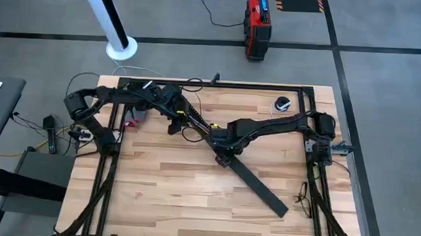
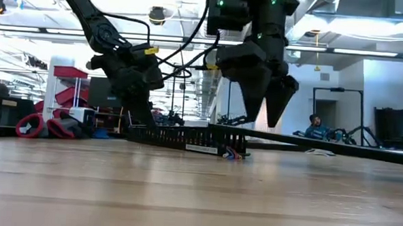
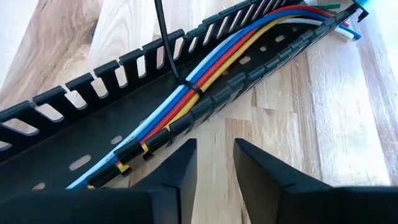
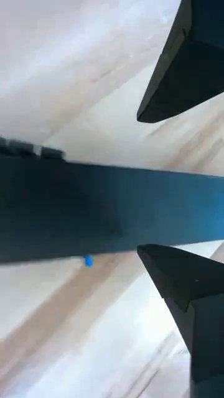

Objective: Ziptie cables
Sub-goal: Close the black cable duct

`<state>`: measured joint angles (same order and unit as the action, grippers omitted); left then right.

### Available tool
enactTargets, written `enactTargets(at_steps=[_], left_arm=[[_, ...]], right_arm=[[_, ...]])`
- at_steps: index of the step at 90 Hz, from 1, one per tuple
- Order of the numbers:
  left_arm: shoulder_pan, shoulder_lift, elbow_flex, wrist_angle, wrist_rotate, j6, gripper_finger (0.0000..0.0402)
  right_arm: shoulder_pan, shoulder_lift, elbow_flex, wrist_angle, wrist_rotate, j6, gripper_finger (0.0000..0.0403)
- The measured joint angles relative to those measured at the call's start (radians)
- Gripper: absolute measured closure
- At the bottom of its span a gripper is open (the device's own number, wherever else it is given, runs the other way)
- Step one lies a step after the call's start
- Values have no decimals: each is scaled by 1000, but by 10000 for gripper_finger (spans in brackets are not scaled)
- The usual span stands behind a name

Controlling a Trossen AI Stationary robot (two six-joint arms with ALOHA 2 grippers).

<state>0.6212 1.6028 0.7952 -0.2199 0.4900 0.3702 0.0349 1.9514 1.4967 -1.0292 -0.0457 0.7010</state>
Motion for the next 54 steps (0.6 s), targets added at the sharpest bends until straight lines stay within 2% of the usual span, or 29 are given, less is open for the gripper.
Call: enactTargets(at_steps=[15,29,54], left_arm=[[0,0,0,0,0,-1,300],[0,0,0,0,-1,-2,300],[0,0,0,-2,-9,-4,300]], right_arm=[[68,0,0,34,102,25,71],[85,0,-2,44,175,81,70],[80,0,-80,124,181,84,70]])
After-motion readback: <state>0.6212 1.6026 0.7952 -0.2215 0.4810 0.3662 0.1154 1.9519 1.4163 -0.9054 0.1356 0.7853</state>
